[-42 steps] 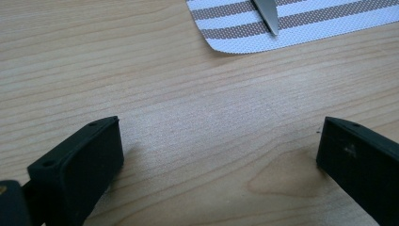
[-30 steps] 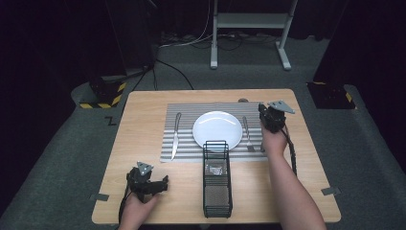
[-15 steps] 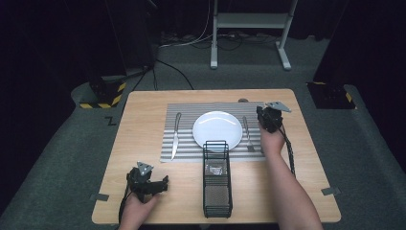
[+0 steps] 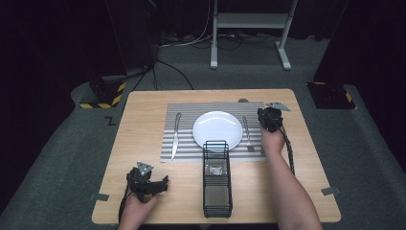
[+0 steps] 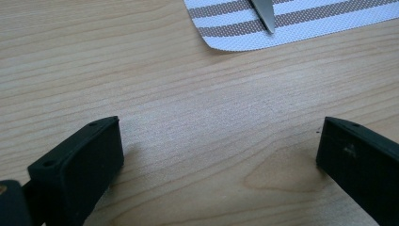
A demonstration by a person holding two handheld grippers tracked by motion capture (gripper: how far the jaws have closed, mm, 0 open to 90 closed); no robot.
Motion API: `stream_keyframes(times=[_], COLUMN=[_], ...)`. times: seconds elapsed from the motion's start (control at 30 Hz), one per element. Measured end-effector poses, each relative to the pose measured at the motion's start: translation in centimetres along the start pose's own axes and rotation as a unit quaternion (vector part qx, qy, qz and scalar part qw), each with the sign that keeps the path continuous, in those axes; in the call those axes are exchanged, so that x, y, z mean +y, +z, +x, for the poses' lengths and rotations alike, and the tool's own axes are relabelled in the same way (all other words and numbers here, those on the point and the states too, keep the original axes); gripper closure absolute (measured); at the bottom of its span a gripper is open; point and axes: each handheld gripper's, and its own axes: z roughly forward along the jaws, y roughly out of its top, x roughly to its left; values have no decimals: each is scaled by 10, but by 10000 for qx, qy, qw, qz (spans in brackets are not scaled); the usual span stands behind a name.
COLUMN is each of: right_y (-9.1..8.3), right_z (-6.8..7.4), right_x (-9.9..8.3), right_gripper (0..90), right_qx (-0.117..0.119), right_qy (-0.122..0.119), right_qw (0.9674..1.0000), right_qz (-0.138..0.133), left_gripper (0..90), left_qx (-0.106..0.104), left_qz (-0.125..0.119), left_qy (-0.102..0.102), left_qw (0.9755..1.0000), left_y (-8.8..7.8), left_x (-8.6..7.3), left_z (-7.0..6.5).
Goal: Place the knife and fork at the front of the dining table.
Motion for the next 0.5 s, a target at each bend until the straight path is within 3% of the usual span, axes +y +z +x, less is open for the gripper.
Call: stream_keyframes(times=[0.13,0.27,0.5], right_y=[2,2,-8], right_z=[-1,-3,-7], right_x=[-1,-1,0], right_gripper=[839,757,787], right_qx=[-5,-98,-77], right_qy=[10,36,-96], right_qw=[10000,9999,9998], right_qz=[44,86,158], left_gripper=[12,12,12], left_qx=[0,-1,-2], left_qz=[0,1,1], left_qy=[1,2,2], left_qw=[10000,10000,10000], left_y=[0,0,0], left_x=[0,0,0], left_z=[0,0,0])
